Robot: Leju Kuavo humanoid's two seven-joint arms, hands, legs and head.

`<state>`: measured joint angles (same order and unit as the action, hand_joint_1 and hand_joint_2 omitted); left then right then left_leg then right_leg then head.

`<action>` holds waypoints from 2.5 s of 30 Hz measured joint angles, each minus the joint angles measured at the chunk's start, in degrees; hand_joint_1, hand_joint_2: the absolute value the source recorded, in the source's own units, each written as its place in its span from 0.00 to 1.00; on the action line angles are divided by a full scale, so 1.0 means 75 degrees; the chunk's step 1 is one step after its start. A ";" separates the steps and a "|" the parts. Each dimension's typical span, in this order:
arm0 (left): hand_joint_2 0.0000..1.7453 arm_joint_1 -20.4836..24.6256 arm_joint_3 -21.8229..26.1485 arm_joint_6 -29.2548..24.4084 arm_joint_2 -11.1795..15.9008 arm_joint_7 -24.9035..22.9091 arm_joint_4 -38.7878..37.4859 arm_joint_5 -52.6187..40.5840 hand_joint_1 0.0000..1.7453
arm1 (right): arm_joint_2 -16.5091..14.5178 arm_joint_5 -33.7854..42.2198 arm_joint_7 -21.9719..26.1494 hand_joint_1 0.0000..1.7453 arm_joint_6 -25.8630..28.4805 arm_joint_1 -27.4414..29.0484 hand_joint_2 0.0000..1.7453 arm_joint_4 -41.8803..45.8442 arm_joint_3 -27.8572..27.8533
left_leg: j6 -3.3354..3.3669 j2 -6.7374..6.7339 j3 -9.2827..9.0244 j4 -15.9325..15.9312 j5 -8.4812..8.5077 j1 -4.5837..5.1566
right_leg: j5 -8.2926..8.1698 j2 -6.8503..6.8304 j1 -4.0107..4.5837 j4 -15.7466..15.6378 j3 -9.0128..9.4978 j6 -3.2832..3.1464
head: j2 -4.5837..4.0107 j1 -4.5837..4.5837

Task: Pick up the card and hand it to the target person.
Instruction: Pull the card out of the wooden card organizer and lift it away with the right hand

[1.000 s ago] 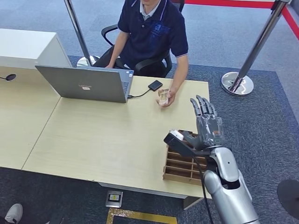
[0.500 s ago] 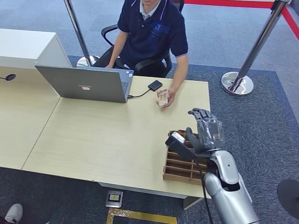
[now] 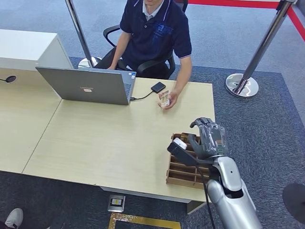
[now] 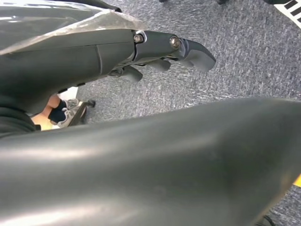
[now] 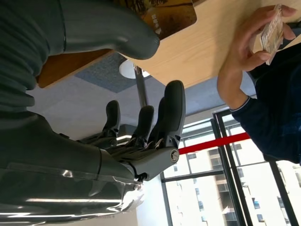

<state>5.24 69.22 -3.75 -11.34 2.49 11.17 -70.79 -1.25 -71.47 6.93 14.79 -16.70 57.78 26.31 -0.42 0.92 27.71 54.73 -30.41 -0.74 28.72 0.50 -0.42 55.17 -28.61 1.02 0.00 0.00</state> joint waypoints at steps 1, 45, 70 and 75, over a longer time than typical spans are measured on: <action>0.00 0.0000 0.0000 0.0001 0.0000 0.0000 -0.0001 0.0003 0.00 | -0.0012 -0.0002 -0.0005 0.45 -0.0010 0.0004 1.00 -0.0016 0.0005 | 0.0000 0.0000 0.0000 0.0000 0.0000 0.0000 | 0.0000 0.0000 0.0000 0.0000 0.0000 0.0000 | 0.0000 0.0000; 0.00 -0.0015 0.0000 -0.0023 0.0009 0.0000 -0.0029 0.0073 0.00 | -0.0211 0.0137 -0.0004 0.75 -0.0038 -0.0277 1.00 -0.0923 0.0114 | 0.0000 0.0000 0.0002 0.0000 0.0000 0.0000 | 0.0000 0.0000 0.0000 0.0000 0.0000 0.0000 | 0.0000 0.0000; 0.00 -0.0024 0.0000 -0.0001 0.0012 0.0000 -0.0033 0.0004 0.00 | -0.0125 -0.0143 -0.0060 1.00 0.0048 -0.0008 1.00 0.0045 0.0115 | 0.0000 -0.0001 0.0003 -0.0001 -0.0001 0.0000 | 0.0002 0.0000 0.0000 -0.0001 -0.0004 -0.0001 | 0.0000 0.0000; 0.00 -0.0024 0.0000 0.0007 0.0012 0.0010 -0.0035 -0.0031 0.00 | -0.0067 -0.0150 0.0095 1.00 -0.0058 0.0150 1.00 0.0529 0.0118 | 0.0000 -0.0001 0.0002 -0.0001 0.0000 0.0000 | 0.0002 0.0000 0.0000 0.0000 -0.0003 -0.0001 | 0.0000 0.0000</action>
<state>5.06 69.22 -3.70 -11.26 2.57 10.91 -71.03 -1.75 -72.59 7.64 14.35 -15.58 61.75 27.20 -0.42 0.91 27.73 54.73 -30.42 -0.74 28.73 0.50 -0.42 55.17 -28.64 1.02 0.00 0.00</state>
